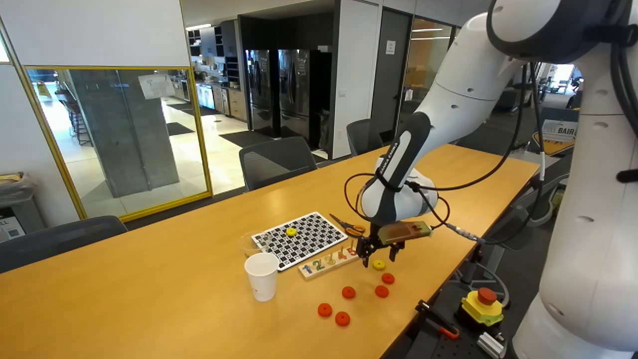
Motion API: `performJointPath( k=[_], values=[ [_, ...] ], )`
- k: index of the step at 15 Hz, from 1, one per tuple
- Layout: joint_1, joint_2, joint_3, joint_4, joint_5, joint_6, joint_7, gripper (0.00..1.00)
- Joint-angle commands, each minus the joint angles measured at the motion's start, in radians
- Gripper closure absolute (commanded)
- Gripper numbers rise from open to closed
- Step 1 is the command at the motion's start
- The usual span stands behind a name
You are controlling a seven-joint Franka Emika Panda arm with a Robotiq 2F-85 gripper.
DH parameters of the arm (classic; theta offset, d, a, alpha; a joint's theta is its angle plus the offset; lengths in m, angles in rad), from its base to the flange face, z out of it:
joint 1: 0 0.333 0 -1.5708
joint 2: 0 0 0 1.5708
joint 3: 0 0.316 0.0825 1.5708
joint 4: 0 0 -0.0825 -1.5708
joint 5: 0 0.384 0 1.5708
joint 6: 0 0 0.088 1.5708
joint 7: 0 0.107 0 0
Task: Put the round yellow blocks in the white cup then put the round orange blocks in the clear cup respectively one at a time
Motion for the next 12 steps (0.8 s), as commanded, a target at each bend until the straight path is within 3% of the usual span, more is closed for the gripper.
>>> performJointPath(
  k=[1, 5, 12],
  values=[
    [-0.046, 0.082, 0.017, 0.072, 0.089, 0.022, -0.11, 0.0],
    [-0.088, 0.128, 0.04, 0.127, 0.154, -0.004, -0.162, 0.0],
    [-0.116, 0.184, 0.053, 0.172, 0.159, -0.012, -0.175, 0.0]
  ],
)
